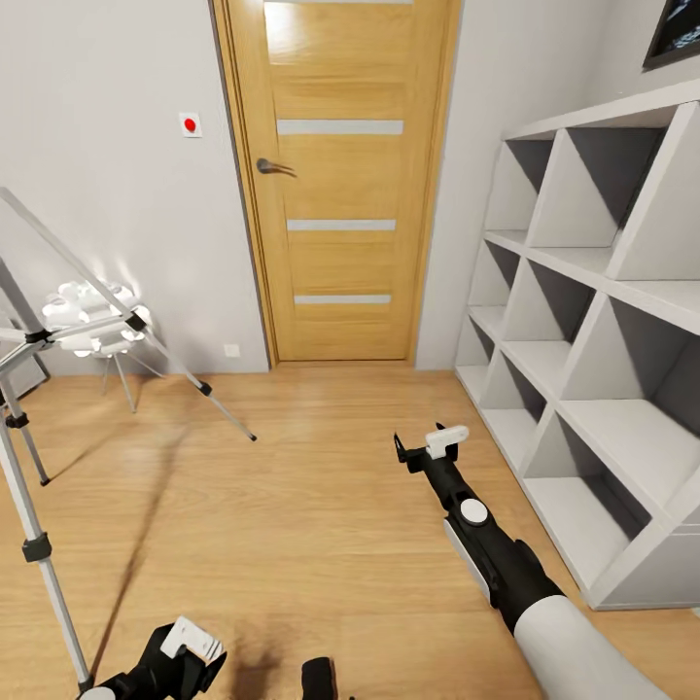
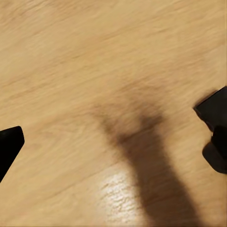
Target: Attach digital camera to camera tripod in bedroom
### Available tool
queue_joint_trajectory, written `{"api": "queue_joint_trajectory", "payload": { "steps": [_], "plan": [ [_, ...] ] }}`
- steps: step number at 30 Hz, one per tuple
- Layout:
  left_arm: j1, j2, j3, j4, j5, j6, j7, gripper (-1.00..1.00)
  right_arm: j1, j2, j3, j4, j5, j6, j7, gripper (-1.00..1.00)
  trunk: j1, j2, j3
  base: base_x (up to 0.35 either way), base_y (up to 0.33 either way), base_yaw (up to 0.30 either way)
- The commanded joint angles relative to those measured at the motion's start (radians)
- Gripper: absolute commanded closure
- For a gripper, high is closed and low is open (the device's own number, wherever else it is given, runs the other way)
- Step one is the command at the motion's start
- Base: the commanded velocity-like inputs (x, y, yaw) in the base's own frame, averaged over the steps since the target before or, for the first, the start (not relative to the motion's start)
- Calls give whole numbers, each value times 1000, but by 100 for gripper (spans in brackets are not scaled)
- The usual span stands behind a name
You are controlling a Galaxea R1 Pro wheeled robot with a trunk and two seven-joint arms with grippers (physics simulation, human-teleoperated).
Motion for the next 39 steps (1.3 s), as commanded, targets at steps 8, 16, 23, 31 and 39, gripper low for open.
{"api": "queue_joint_trajectory", "payload": {
  "steps": [8,16,23,31,39],
  "plan": [
    [0,-2,-54,3,-8,4,-4,-100,-1,-1,4,1,0,-2,-4,-100,3,-2,-32,0,0,0],
    [0,-3,-68,7,-8,3,-4,-100,-1,-1,2,12,0,-3,-4,-100,7,-4,-63,0,0,0],
    [0,-2,-109,16,-9,3,-4,-100,-1,-1,2,14,0,-3,-5,-100,10,-6,-90,0,0,0],
    [0,1,-120,23,-21,3,-4,-100,-1,-1,2,15,0,-3,-4,-100,14,-8,-121,0,0,0],
    [0,6,-119,14,-35,1,-4,-100,-1,-1,2,27,0,-3,-4,-100,17,-9,-152,0,0,0]
  ]
}}
